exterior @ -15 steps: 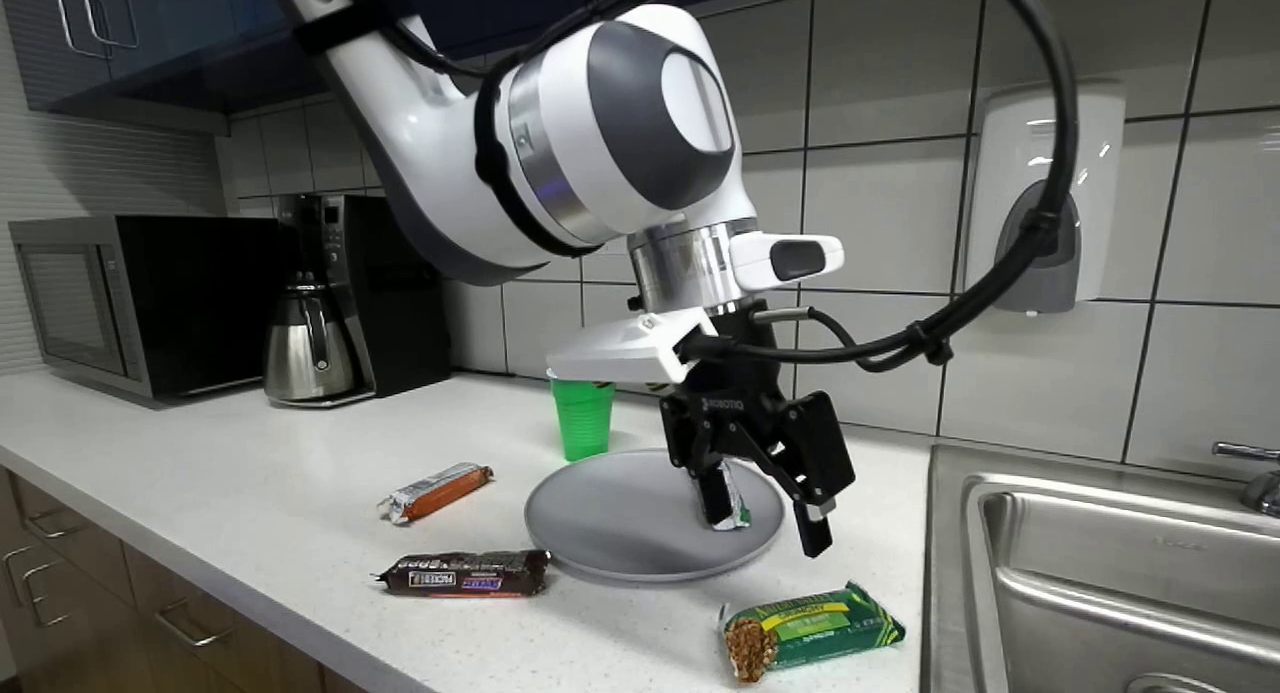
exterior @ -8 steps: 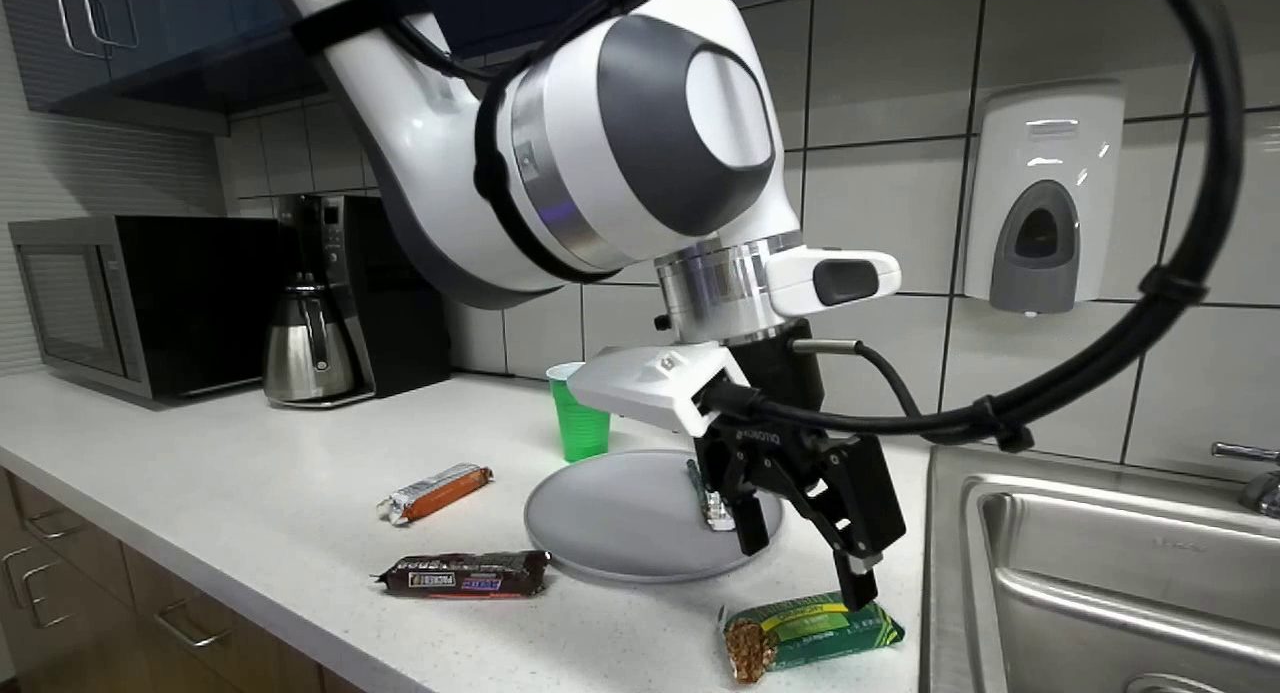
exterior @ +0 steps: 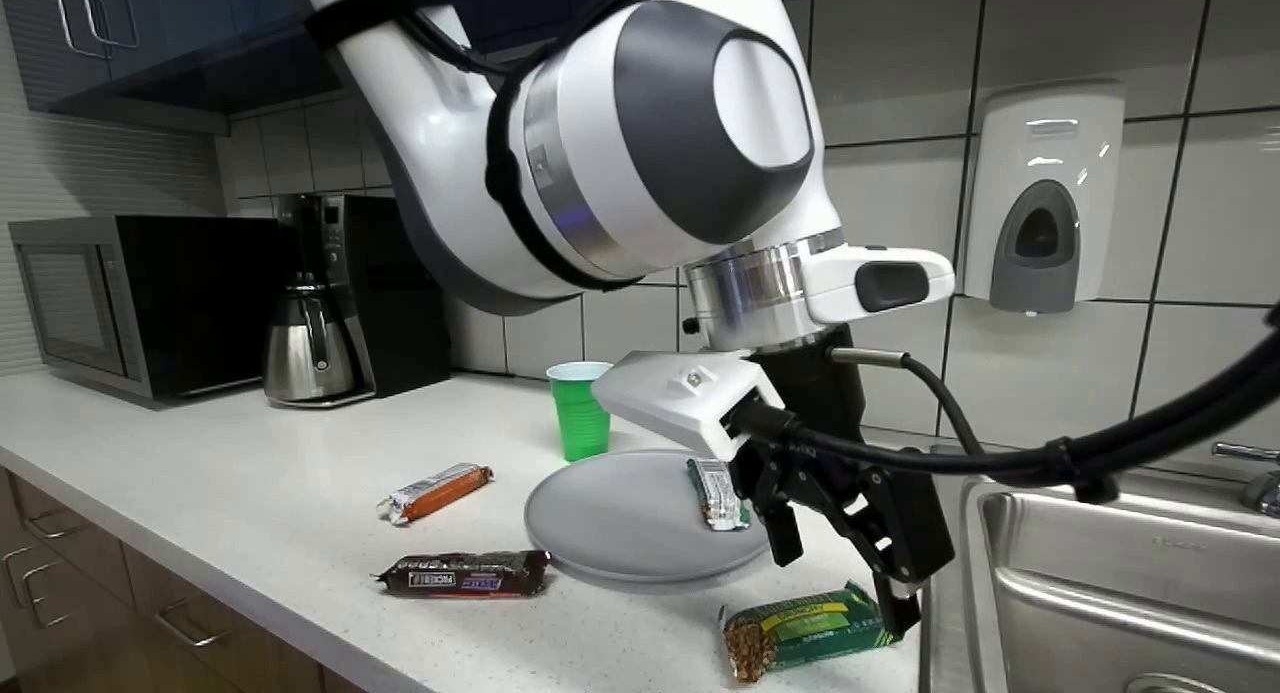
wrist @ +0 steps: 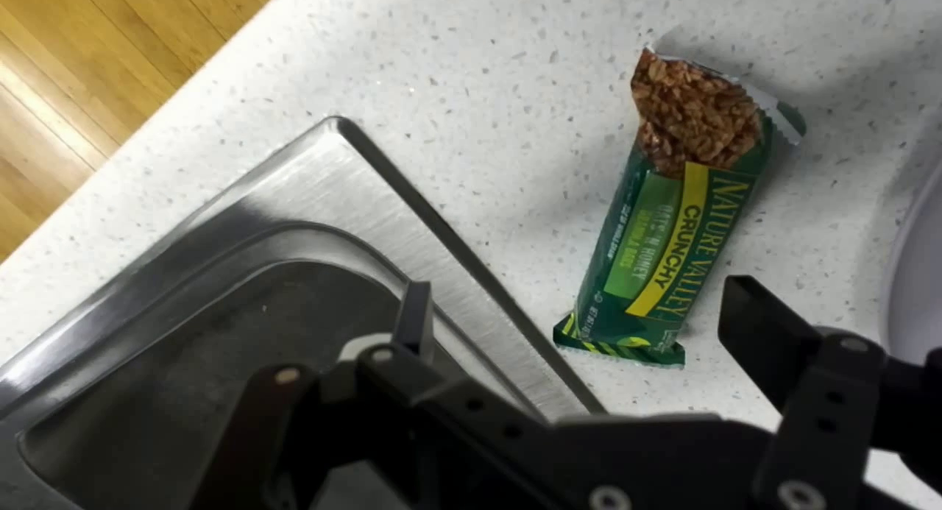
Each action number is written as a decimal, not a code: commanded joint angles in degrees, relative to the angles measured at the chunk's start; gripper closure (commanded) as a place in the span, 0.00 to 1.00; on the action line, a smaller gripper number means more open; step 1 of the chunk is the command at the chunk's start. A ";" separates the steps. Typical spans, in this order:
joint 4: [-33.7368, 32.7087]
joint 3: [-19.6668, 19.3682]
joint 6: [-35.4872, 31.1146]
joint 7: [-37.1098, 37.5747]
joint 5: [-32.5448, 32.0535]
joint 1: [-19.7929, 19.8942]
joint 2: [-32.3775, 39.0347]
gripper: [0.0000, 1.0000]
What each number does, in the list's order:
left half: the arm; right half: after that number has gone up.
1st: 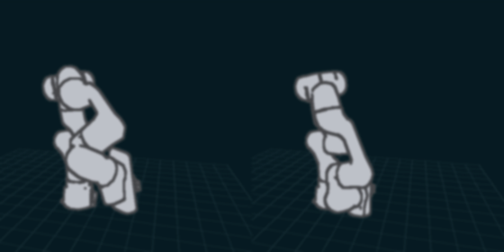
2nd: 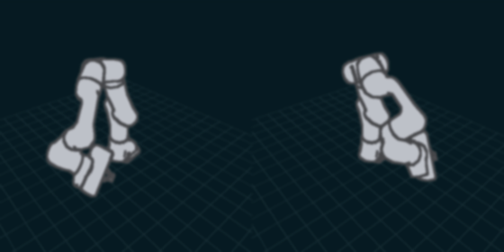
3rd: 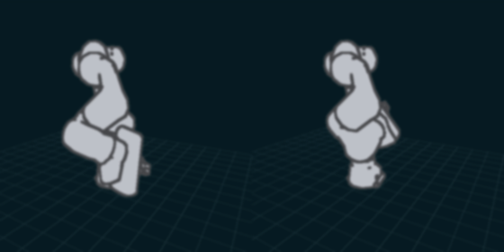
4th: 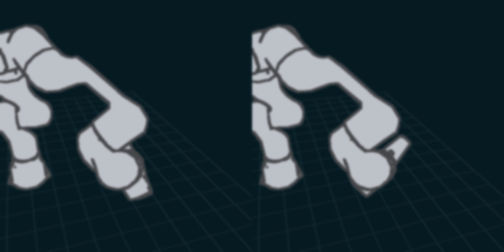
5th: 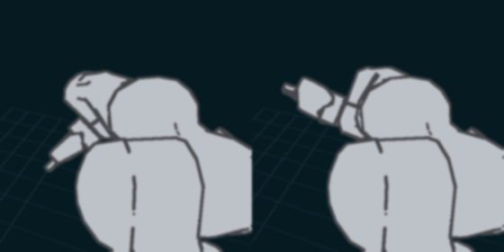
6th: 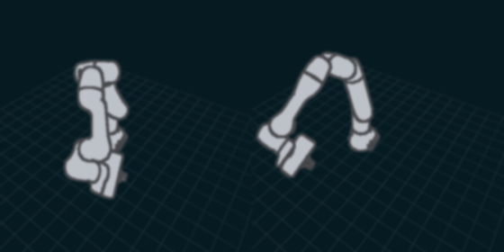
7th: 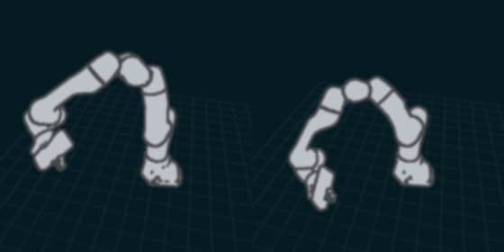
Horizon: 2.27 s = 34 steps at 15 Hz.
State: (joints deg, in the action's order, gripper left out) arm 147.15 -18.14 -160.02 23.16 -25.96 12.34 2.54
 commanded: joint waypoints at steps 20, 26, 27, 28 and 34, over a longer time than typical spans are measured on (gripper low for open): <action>-3.24 0.93 -1.56 -9.02 11.56 -0.82 6.42 0.00; -3.88 0.32 -1.60 -8.46 10.38 -1.54 7.75 0.00; -4.02 0.23 -1.09 -8.36 9.92 -1.83 7.51 0.00; -3.06 0.18 -1.48 -7.46 10.73 -1.79 7.21 0.00; -3.35 0.20 -1.48 -7.53 10.71 -2.03 7.41 0.00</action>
State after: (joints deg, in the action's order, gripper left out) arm 143.88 -17.22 -161.48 16.16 -15.81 11.03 9.85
